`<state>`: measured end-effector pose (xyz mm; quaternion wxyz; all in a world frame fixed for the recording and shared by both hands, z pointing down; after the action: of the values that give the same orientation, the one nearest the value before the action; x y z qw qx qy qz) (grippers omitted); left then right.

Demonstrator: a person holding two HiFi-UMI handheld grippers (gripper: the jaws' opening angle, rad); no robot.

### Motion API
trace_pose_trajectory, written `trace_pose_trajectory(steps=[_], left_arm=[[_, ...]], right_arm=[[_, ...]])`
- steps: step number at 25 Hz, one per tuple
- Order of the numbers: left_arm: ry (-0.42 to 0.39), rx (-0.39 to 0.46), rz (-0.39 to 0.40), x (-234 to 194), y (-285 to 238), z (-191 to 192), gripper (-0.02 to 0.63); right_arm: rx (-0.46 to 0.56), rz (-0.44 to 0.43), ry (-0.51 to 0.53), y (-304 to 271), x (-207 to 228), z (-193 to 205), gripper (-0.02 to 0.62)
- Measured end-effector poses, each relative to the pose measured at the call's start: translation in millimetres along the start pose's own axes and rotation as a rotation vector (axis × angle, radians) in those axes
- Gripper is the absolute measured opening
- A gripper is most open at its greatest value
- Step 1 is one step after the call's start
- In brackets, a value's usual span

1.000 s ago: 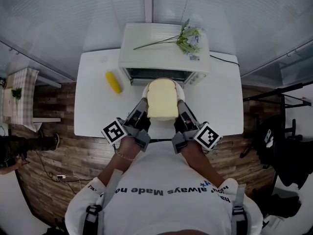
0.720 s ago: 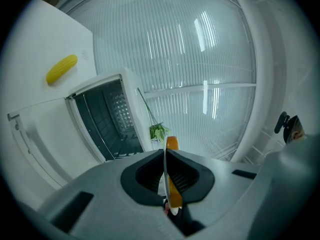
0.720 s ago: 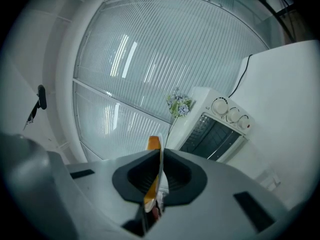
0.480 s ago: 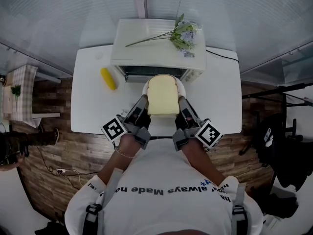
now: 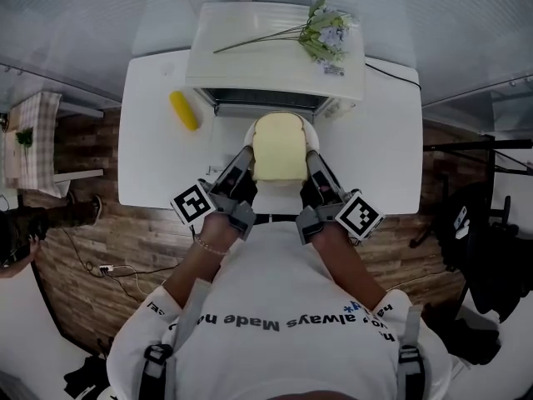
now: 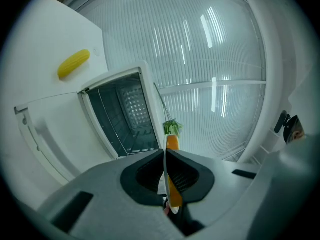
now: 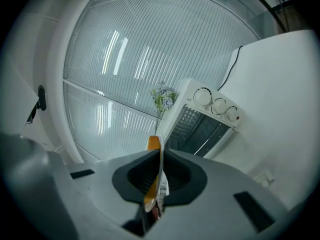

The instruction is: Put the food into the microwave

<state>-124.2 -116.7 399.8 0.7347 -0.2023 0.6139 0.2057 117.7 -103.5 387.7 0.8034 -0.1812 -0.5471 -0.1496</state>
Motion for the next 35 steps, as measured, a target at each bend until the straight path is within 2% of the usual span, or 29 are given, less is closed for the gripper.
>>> trace_pose_trajectory(steps=[20,35], left_arm=[[0.013,-0.05,-0.05,-77,-38,-19,0.018],[-0.012,-0.081,-0.111,-164,-92,-30,0.018]], right_arm=[[-0.012,0.093,-0.056,-47,73,13,0.026],[-0.014,0.158,-0.078,-105,162,14,0.028]])
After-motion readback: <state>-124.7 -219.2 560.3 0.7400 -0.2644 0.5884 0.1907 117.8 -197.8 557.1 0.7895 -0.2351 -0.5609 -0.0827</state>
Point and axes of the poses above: the fingertips, and each gripper's own axes: y backward along the fingers, x to its right, z out of its underside, the point moved 9 cm from there along y, backward along the fingers, and after that the axes turned 6 degrees about x, right-handed, at the moved point
